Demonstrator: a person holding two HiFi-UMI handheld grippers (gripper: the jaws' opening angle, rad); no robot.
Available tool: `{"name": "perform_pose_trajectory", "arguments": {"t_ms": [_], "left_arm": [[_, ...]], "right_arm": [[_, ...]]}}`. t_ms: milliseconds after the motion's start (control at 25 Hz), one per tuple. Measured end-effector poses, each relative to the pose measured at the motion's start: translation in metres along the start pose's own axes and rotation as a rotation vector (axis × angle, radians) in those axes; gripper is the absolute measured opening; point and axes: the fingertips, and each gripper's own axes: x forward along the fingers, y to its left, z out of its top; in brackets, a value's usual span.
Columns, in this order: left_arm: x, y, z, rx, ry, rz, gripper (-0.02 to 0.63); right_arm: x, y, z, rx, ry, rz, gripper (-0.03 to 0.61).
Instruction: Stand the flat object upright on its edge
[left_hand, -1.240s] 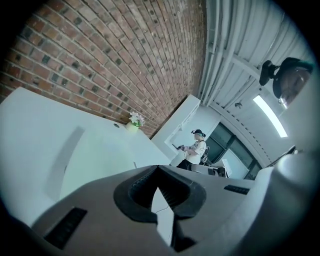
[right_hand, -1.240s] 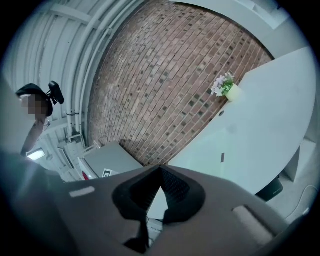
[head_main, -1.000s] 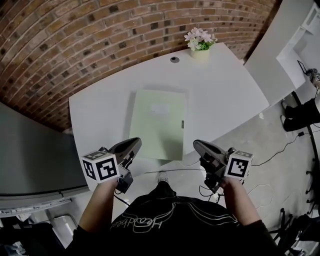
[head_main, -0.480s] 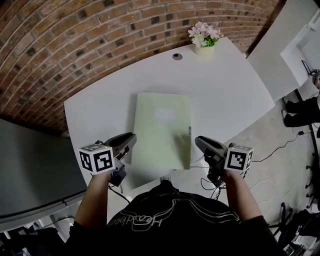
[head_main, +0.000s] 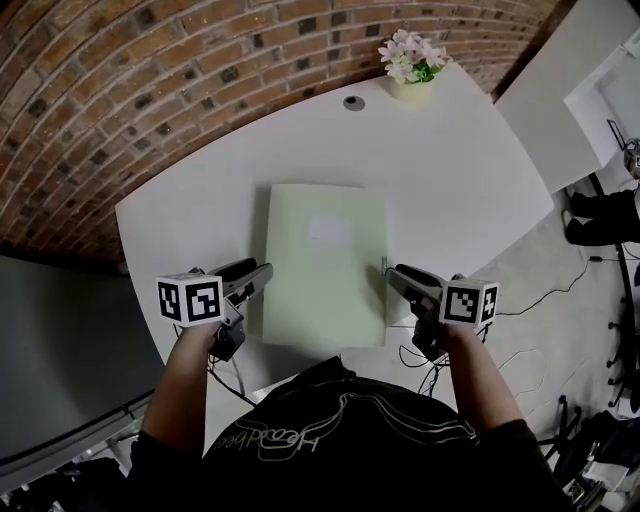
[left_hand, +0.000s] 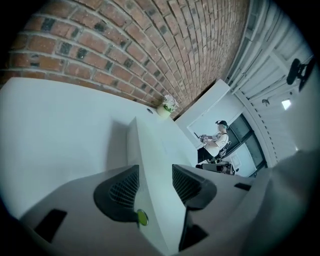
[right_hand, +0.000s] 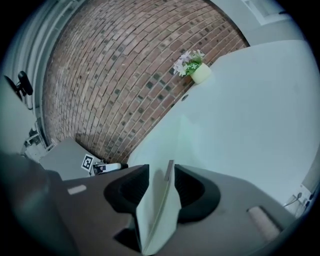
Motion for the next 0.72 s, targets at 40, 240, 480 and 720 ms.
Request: {"name": "perform_pose_trajectory", "arguments": {"t_ms": [40, 240, 480, 720], "left_arm": [[0.003, 0.003, -0.001, -0.012, 0.01, -0.002, 0.194], [0.015, 0.013, -0.004, -0.051, 0.047, -0.005, 0.21], [0.023, 0.017, -0.006, -0.09, 0.081, -0.013, 0.21], [0.028, 0.023, -0.01, -0.092, 0.115, 0.018, 0.209]], "right_arm": [[0.003, -0.003, -0.001, 0.001, 0.012, -0.006, 0.158], [0.017, -0.016, -0.005, 0.006, 0.065, -0.027, 0.19], [0.026, -0.024, -0.006, 0.047, 0.089, -0.025, 0.19], [0.033, -0.022, -0.008, 0.058, 0.117, -0.002, 0.19]]}}
